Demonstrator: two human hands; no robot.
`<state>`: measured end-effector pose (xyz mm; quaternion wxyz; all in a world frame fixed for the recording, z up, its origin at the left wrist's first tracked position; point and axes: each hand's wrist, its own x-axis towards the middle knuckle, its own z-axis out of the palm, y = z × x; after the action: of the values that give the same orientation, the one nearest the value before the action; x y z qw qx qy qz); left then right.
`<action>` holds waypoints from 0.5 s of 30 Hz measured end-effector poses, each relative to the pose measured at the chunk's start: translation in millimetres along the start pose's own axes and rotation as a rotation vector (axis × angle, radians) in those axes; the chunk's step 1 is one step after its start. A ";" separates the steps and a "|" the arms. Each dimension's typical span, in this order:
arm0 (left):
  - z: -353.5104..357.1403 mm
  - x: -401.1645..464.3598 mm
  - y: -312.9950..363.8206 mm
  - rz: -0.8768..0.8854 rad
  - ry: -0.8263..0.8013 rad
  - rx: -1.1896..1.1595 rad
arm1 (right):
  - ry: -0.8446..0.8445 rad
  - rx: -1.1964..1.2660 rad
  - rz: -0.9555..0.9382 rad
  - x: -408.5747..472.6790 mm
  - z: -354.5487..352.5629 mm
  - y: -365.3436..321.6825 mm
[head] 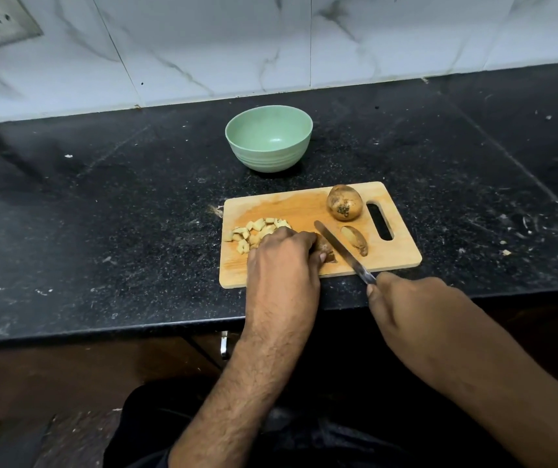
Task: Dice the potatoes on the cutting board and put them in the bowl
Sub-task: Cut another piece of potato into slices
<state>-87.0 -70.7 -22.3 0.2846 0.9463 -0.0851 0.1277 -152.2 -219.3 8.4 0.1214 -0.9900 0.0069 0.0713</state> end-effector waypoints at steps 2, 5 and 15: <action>0.3 0.2 1.9 0.008 0.012 0.025 | 0.006 0.016 -0.021 -4.3 -2.7 -7.2; 0.9 0.4 4.7 0.027 0.024 0.080 | 0.012 0.027 -0.029 -10.2 -7.0 -14.8; -1.6 0.7 13.9 0.007 0.037 0.225 | 0.014 -0.009 0.009 -15.0 -9.0 -20.8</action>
<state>-89.9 -81.3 -13.7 0.1777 0.9695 -0.0683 0.1547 -165.1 -201.4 24.2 0.1166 -0.9910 0.0121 0.0652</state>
